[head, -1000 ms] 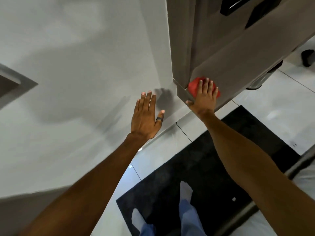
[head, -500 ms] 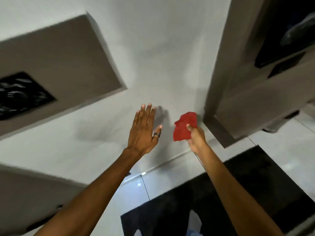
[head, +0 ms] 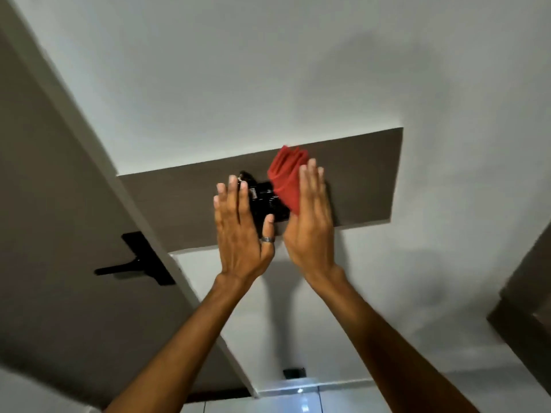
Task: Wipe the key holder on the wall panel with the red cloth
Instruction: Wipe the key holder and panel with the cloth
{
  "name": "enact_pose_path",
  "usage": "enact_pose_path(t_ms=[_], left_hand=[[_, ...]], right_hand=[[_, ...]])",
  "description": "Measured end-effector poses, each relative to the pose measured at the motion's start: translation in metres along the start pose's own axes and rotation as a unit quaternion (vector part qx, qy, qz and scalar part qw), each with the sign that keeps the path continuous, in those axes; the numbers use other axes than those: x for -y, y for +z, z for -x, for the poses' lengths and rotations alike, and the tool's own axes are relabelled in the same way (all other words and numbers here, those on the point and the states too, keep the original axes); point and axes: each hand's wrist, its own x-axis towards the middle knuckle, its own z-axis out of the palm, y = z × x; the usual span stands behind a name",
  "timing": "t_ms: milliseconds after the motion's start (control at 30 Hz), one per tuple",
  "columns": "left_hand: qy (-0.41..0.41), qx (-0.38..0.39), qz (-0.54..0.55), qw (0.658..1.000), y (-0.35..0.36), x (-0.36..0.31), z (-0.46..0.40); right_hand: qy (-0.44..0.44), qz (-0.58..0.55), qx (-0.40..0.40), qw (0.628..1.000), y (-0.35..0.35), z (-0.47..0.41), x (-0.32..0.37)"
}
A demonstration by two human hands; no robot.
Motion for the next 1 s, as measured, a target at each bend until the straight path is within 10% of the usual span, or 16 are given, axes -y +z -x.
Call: enact_pose_path(t_ms=[133, 533, 733, 900, 1000], left_hand=[[0.019, -0.019, -0.027, 0.999, -0.012, 0.043, -0.003], [0.092, -0.027, -0.106, 0.99, 0.008, 0.106, -0.025], [0.108, -0.066, -0.144, 0.981, 0.018, 0.114, -0.019], [0.113, -0.086, -0.14, 0.98, 0.024, 0.117, -0.016], [0.105, -0.094, -0.135, 0.981, 0.028, 0.115, -0.018]], right_hand=[[-0.029, 0.229, 0.042, 0.972, 0.043, 0.02, -0.011], [-0.348, 0.277, -0.092, 0.891, 0.053, -0.031, -0.086], [-0.108, 0.183, -0.195, 0.958, 0.095, 0.021, -0.059], [-0.231, 0.245, -0.169, 0.926, 0.063, -0.016, -0.076], [-0.158, 0.23, -0.198, 0.94, 0.075, -0.019, -0.062]])
